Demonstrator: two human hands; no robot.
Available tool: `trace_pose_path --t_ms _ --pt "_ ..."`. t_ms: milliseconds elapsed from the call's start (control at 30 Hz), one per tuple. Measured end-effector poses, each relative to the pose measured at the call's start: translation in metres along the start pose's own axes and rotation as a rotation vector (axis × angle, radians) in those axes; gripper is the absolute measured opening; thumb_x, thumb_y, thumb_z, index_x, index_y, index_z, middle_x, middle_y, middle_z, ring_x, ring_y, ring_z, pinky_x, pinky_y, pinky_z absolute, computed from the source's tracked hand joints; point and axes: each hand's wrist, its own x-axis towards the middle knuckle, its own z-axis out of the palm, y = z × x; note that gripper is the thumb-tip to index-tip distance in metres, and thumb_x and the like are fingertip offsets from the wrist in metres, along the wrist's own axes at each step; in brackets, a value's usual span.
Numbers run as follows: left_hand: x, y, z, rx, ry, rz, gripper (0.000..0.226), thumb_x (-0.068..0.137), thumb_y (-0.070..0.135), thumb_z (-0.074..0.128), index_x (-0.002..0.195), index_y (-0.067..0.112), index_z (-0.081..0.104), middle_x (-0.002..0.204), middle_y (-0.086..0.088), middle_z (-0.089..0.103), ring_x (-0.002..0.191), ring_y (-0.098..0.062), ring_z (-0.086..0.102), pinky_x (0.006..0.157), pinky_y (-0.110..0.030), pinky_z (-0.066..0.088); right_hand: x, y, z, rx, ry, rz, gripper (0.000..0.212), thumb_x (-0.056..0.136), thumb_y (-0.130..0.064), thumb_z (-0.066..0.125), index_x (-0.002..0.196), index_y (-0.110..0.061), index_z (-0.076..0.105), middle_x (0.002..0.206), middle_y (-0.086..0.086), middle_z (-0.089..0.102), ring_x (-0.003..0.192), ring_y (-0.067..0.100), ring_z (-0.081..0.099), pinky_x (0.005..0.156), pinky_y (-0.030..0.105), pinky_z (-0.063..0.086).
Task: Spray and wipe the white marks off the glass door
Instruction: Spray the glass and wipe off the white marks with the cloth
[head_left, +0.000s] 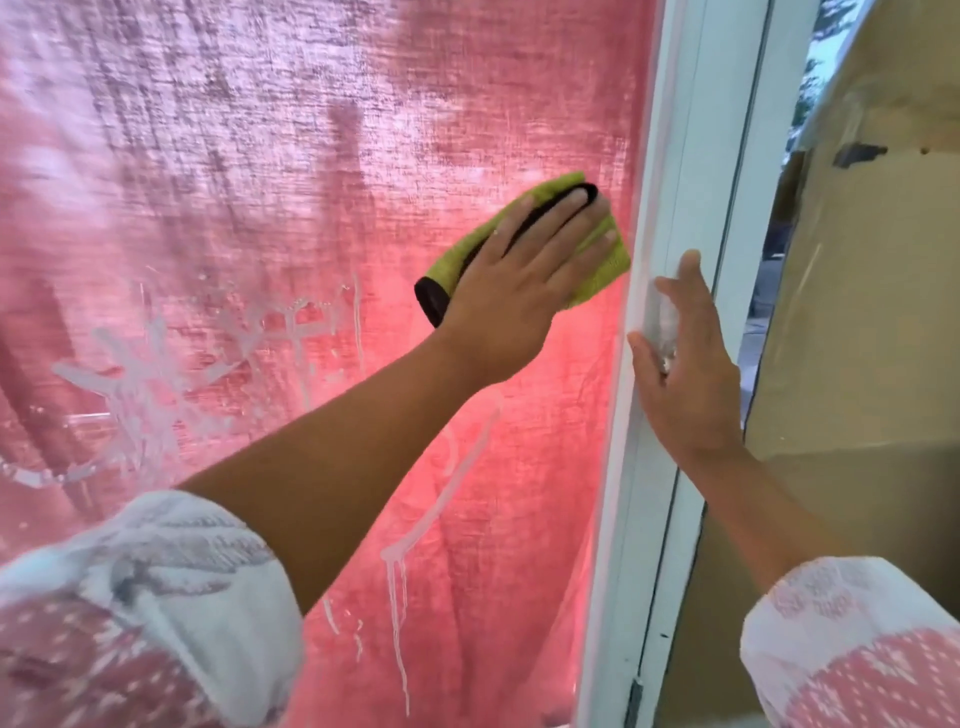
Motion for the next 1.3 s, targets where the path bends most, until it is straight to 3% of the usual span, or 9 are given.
trace_pose_path --t_ms 100,167,367,467,600,867,1133,1200,1300 --pt "-0.004 0.029 0.007 -0.038 0.062 -0.172 0.058 0.092 -0.002 0.04 0.148 0.013 0.035 0.155 -0.01 0.029 0.145 -0.028 0.023 0.12 -0.046 0.01 0.0 0.002 0.001 0.025 0.007 0.004 0.06 0.096 -0.013 0.055 0.146 -0.028 0.024 0.157 0.004 0.023 0.134 0.007 0.039 0.073 0.002 0.042" --pt "-0.016 0.047 0.013 -0.054 0.065 -0.206 0.059 0.092 -0.002 0.039 0.148 0.013 0.034 0.155 -0.01 0.028 0.145 -0.028 0.023 0.12 -0.045 0.01 -0.001 0.002 0.002 0.021 0.015 0.016 0.065 0.097 -0.015 0.053 0.147 -0.032 0.015 0.156 0.004 0.028 0.129 -0.003 0.04 0.07 0.011 0.045" --pt "-0.075 0.065 0.016 -0.061 -0.133 0.09 0.064 0.089 -0.004 0.036 0.15 0.015 0.029 0.157 -0.007 0.024 0.146 -0.026 0.02 0.12 -0.043 0.008 -0.022 0.006 0.009 -0.054 0.054 0.052 0.054 0.097 -0.015 0.052 0.145 -0.021 0.028 0.156 0.006 0.025 0.124 -0.029 0.019 0.066 0.025 0.05" --pt "-0.08 0.045 0.012 -0.085 -0.19 0.292 0.06 0.09 0.0 0.033 0.149 0.014 0.032 0.156 -0.008 0.028 0.145 -0.025 0.023 0.119 -0.043 0.012 -0.042 0.012 0.015 -0.138 0.023 -0.015 0.047 0.097 -0.013 0.052 0.142 -0.016 0.036 0.156 0.011 0.022 0.136 -0.005 0.03 0.059 0.026 0.049" --pt "-0.061 0.019 0.008 -0.024 -0.205 0.413 0.055 0.095 0.008 0.033 0.149 0.017 0.031 0.157 -0.006 0.026 0.145 -0.024 0.022 0.118 -0.043 0.011 -0.06 0.018 0.02 -0.255 -0.035 -0.048 0.044 0.097 -0.015 0.051 0.139 -0.022 0.038 0.152 0.014 0.023 0.095 0.031 0.066 0.046 0.026 0.046" --pt "-0.072 0.078 0.014 -0.049 -0.109 -0.048 0.066 0.088 -0.003 0.031 0.151 0.015 0.027 0.158 -0.007 0.022 0.147 -0.026 0.016 0.12 -0.044 0.007 -0.059 0.018 0.018 -0.269 -0.054 -0.042 0.04 0.098 -0.019 0.046 0.137 -0.022 0.039 0.148 0.016 0.026 0.098 0.033 0.065 0.049 0.036 0.055" --pt "-0.104 0.063 0.013 -0.082 -0.273 0.308 0.063 0.091 -0.002 0.009 0.15 0.013 0.027 0.157 -0.008 0.025 0.146 -0.025 0.02 0.119 -0.042 0.008 -0.059 0.021 0.019 -0.333 -0.034 -0.049 0.043 0.097 -0.018 0.051 0.137 -0.02 0.039 0.149 0.014 0.027 0.101 0.033 0.065 0.046 0.033 0.053" --pt "-0.096 0.043 0.01 -0.068 -0.245 0.37 0.061 0.09 -0.001 0.019 0.149 0.013 0.029 0.156 -0.008 0.027 0.145 -0.025 0.023 0.118 -0.043 0.01 -0.059 0.021 0.021 -0.34 -0.036 -0.064 0.041 0.098 -0.019 0.047 0.138 -0.019 0.039 0.149 0.018 0.03 0.101 0.034 0.064 0.045 0.032 0.052" --pt "-0.085 0.022 -0.001 -0.074 -0.158 0.202 0.064 0.088 -0.004 0.04 0.149 0.014 0.032 0.156 -0.007 0.027 0.145 -0.024 0.022 0.119 -0.043 0.012 -0.06 0.02 0.022 -0.356 -0.033 -0.067 0.042 0.098 -0.019 0.047 0.139 -0.018 0.039 0.148 0.022 0.034 0.091 0.034 0.066 0.041 0.03 0.046"
